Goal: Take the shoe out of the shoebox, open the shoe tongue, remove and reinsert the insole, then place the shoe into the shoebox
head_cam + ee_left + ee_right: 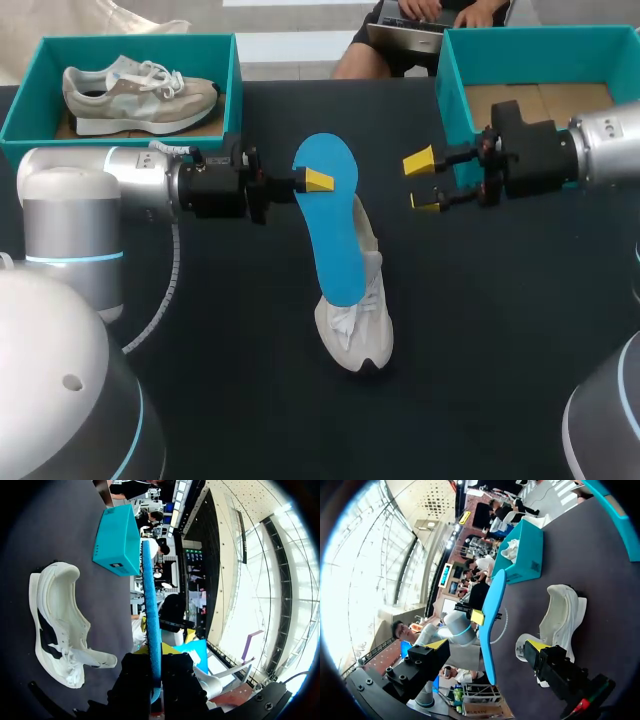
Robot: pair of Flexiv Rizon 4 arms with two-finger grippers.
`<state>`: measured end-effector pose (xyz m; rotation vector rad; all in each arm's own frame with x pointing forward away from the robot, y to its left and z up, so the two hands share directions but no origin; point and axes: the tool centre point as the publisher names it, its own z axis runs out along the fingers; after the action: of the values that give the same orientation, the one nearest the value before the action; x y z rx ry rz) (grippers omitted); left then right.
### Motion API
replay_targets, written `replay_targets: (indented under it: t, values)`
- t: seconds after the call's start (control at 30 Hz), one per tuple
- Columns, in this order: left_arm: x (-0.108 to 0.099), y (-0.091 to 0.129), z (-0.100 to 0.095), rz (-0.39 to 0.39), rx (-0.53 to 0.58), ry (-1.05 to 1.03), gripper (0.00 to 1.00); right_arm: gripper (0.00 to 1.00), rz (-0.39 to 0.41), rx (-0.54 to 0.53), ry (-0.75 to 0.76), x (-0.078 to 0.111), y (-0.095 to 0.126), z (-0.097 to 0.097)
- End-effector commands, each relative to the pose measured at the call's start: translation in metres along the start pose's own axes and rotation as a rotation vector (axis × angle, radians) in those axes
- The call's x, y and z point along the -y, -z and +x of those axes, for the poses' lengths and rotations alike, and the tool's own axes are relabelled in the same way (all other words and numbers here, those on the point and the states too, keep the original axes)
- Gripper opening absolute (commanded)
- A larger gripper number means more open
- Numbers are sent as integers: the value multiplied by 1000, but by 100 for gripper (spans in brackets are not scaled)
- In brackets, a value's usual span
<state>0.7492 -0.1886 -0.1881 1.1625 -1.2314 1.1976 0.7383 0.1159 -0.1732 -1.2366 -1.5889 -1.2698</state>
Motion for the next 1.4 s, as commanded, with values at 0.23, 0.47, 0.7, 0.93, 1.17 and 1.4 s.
replay_targets:
  t: [0.23, 0.47, 0.7, 0.93, 1.17, 1.4]
  values:
    - [-1, 0, 0, 2, 1, 0, 0, 100, 60, -36, -17, 4, 3, -14]
    - [-1, 0, 0, 2, 1, 0, 0, 100, 81, -23, -24, 6, 5, -22]
    - [-1, 0, 0, 2, 1, 0, 0, 100, 81, -23, -24, 6, 5, -22]
    - [6, 4, 16, -8, -64, -94, 0, 100, 81, -23, -24, 6, 5, -22]
    - [20, 13, 43, -25, -50, -339, 0, 100, 81, -23, -24, 6, 5, -22]
    - [23, 20, 63, 17, -23, -668, 0, 100, 81, -23, -24, 6, 5, -22]
